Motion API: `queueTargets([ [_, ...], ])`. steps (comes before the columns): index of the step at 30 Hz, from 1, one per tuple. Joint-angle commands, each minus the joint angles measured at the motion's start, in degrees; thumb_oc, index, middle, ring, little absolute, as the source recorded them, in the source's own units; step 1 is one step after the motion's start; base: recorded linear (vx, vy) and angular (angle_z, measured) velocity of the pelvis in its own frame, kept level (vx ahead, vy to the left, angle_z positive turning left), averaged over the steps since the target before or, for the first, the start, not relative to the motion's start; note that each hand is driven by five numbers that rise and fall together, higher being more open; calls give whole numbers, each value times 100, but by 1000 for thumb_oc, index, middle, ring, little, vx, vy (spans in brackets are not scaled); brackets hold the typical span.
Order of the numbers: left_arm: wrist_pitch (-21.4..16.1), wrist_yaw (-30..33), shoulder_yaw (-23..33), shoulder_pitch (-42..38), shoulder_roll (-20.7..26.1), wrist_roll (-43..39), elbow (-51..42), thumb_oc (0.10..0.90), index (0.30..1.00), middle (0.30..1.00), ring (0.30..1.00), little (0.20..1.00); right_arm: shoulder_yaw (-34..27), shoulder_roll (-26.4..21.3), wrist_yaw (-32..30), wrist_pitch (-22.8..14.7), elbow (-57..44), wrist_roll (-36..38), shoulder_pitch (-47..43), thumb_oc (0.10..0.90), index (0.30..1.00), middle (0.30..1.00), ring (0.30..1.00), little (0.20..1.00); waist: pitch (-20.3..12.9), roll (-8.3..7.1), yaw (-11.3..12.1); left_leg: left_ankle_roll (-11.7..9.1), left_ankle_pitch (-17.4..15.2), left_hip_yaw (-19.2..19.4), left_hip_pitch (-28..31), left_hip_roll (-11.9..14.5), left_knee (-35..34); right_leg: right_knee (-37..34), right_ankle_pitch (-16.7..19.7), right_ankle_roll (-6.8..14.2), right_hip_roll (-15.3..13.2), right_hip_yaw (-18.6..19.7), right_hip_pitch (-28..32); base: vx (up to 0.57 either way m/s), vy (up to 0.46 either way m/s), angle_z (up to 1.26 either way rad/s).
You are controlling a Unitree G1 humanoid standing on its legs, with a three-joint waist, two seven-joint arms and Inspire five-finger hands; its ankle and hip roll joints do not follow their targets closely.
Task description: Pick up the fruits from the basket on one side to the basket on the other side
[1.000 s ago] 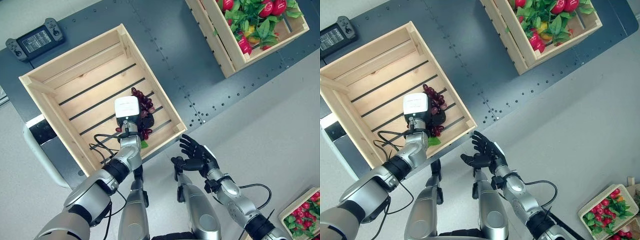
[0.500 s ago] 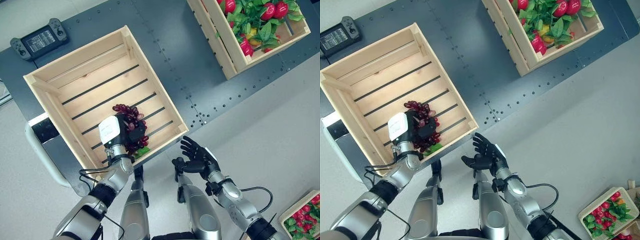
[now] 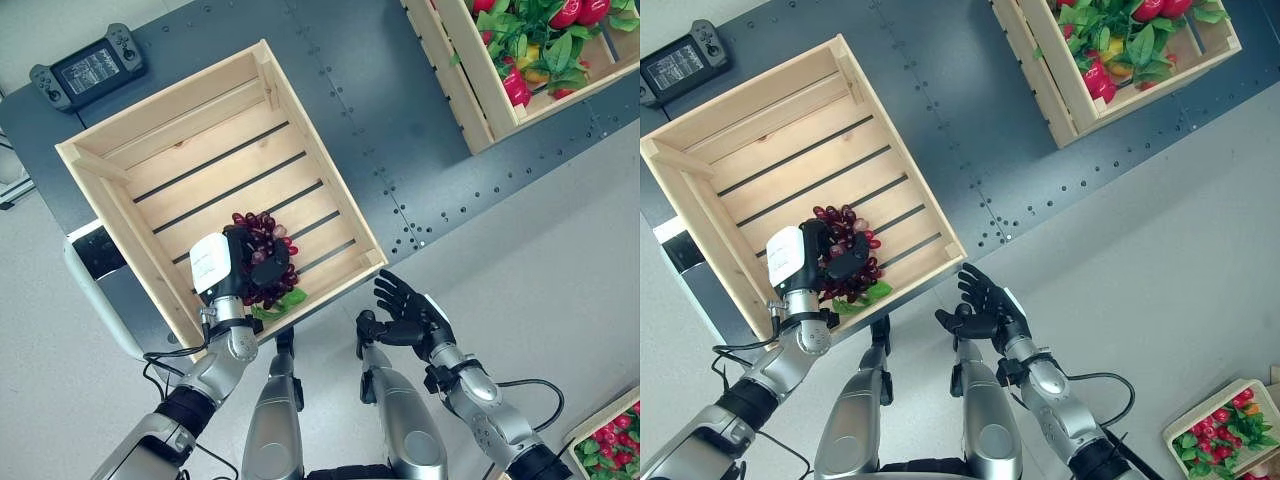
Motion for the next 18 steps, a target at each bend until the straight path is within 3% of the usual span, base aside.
queueTargets([
  [1, -1043, 894, 465, -155, 57, 534, -818, 400, 300, 300, 300, 300, -241, -315, 281, -363, -942, 83, 341, 800, 900, 900, 900, 900, -67, 134, -52, -40, -380, -127, 50, -126, 331, 448, -189, 31, 33, -174, 1, 0, 0, 0],
  [2, -1365, 1091, 613, -79, 37, 639, -1035, 400, 300, 300, 300, 300, -276, -290, 312, -424, -958, 63, 401, 800, 900, 900, 900, 900, -67, 135, -39, -42, -386, -131, 135, -125, 279, 414, -194, 31, 32, -171, 76, 0, 0, 0],
  [4, -1469, 1157, 690, -39, 2, 645, -1163, 400, 300, 300, 300, 300, -282, -277, 319, -467, -964, 54, 430, 800, 900, 900, 900, 900, -67, 136, -27, -47, -392, -132, 188, -123, 252, 395, -206, 29, 28, -176, 133, 0, 0, 0],
  [5, -1805, 1241, 829, 47, -27, 632, -1351, 400, 300, 300, 300, 300, -310, -254, 321, -501, -988, 27, 470, 800, 900, 900, 900, 900, -67, 148, -1, -56, -392, -137, 324, -122, 166, 344, -222, 29, 25, -191, 269, 0, 0, 0],
  [6, -1807, 1207, 841, 60, -32, 604, -1364, 400, 300, 300, 300, 300, -308, -253, 320, -507, -988, 23, 474, 800, 900, 900, 900, 900, -67, 149, 0, -57, -388, -136, 348, -122, 147, 333, -222, 30, 25, -193, 291, 9, 9, 4],
  [7, -2162, 1272, 1004, 129, -92, 592, -1620, 400, 300, 300, 300, 300, -359, -213, 307, -543, -1026, -22, 515, 800, 900, 900, 900, 900, -67, 167, 23, -62, -386, -139, 540, -126, 33, 258, -233, 29, 16, -209, 482, 8, 10, 4],
  [10, -2608, 1246, 1198, 261, -190, 540, -1939, 400, 300, 300, 300, 300, -433, -165, 279, -625, -1111, -55, 602, 800, 900, 900, 900, 900, -146, 183, 46, -63, -382, -151, 726, -135, -104, 168, -242, 35, 4, -224, 670, 21, 11, 4],
  [18, -3348, 461, 1669, 844, -410, -175, -2810, 400, 300, 300, 300, 300, -996, -25, 161, -653, -1526, -143, 960, 800, 900, 900, 900, 900, -895, 238, 53, -89, -361, -269, 1225, -150, -461, -230, -157, 84, -53, -233, 1282, 70, 21, 12],
])
